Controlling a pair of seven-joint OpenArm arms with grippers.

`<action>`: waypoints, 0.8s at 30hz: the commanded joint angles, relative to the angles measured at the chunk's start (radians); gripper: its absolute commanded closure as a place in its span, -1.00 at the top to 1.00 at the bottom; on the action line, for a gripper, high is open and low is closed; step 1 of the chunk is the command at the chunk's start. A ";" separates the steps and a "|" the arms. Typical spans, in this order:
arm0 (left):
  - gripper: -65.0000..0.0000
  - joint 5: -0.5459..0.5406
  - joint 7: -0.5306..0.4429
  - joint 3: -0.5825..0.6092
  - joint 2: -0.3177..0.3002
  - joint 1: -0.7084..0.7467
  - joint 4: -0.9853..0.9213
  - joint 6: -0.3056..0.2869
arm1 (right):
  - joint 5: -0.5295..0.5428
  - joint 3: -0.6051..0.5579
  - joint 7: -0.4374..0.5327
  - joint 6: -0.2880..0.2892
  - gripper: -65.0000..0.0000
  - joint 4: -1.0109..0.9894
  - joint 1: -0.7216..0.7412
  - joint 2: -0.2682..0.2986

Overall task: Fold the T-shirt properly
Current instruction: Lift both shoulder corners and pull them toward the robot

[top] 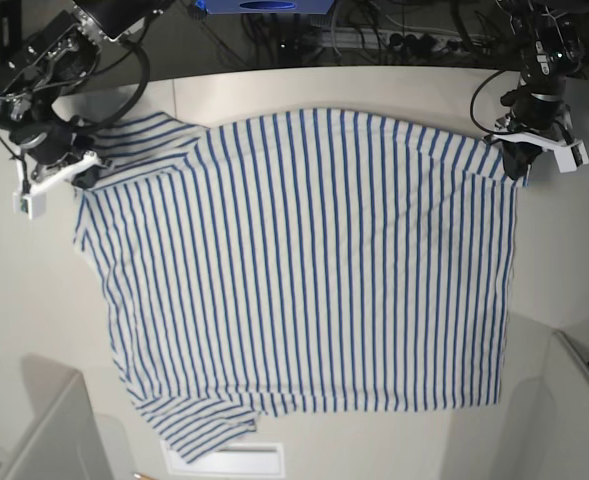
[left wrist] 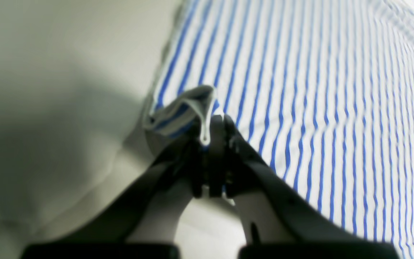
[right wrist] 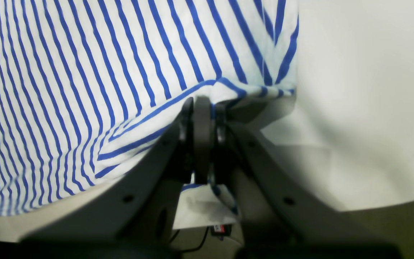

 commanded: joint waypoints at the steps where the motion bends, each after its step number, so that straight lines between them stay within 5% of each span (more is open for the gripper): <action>1: -1.00 -0.013 -0.022 -0.004 -0.010 -0.002 0.015 -0.006 | 0.020 -0.020 0.018 -0.006 -1.00 0.014 0.024 0.008; 8: -1.00 -0.013 0.033 -0.010 -0.010 -0.077 -0.039 -0.003 | 0.020 -0.126 0.028 -0.100 -1.00 -0.049 0.088 0.028; 17: -1.00 -0.013 0.075 -0.012 -0.010 -0.128 -0.051 -0.002 | 0.019 -0.166 0.024 -0.110 -1.00 -0.098 0.174 0.030; 24: -1.00 -0.004 0.076 -0.013 -0.010 -0.174 -0.080 0.000 | 0.019 -0.163 0.028 -0.110 -1.00 -0.224 0.234 0.083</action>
